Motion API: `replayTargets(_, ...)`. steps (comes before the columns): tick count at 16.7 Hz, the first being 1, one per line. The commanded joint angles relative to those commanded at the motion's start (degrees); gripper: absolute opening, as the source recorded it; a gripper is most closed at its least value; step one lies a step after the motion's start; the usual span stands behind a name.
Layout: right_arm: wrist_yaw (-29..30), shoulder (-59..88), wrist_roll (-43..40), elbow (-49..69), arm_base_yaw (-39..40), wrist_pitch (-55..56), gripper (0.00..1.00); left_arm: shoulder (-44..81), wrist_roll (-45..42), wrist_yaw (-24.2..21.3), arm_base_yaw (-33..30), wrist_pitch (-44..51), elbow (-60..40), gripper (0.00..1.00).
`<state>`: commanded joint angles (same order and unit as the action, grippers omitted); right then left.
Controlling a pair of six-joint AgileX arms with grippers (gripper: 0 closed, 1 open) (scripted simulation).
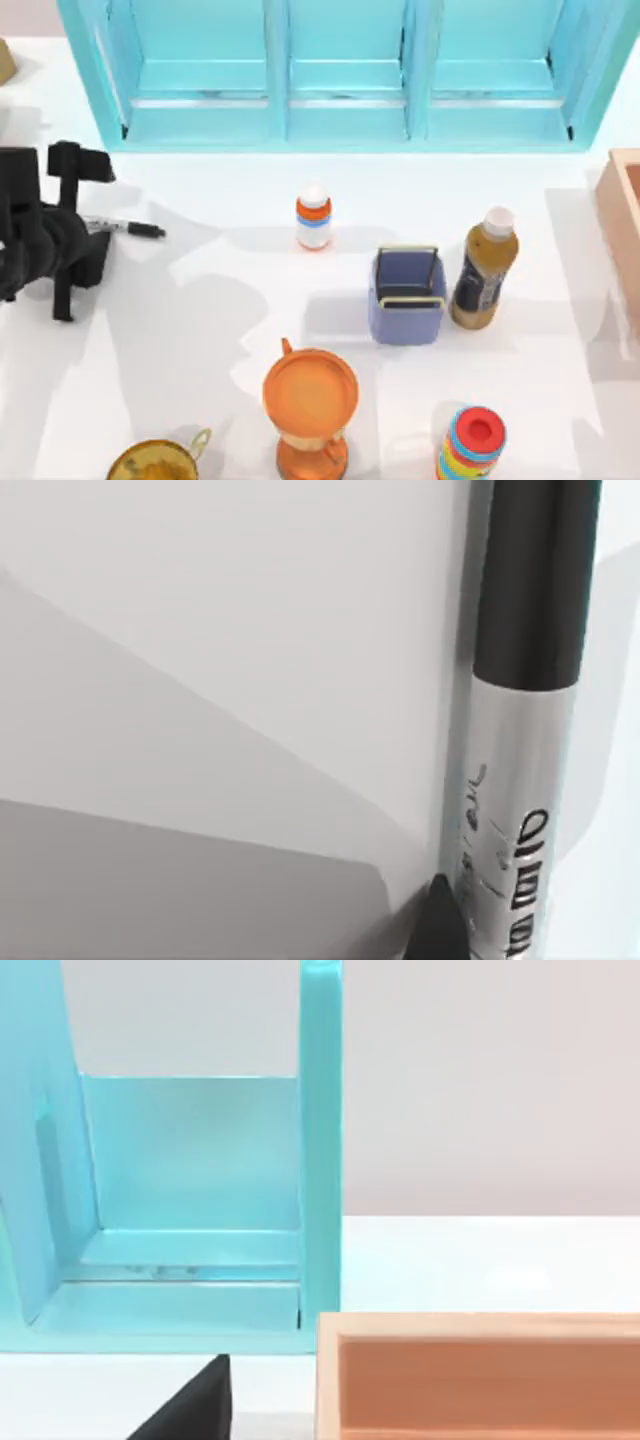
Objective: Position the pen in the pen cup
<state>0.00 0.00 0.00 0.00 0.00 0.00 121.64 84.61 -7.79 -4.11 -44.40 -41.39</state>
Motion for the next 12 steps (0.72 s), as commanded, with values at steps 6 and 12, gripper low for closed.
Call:
replayTargets(6, 0.00, 0.00, 0.00, 0.00, 0.00, 0.00, 1.00, 0.00, 0.00, 0.00, 0.00, 0.00, 0.00, 0.40)
replayTargets(12, 0.00, 0.00, 0.00, 0.00, 0.00, 0.00, 1.00, 0.00, 0.00, 0.00, 0.00, 0.00, 0.00, 0.00)
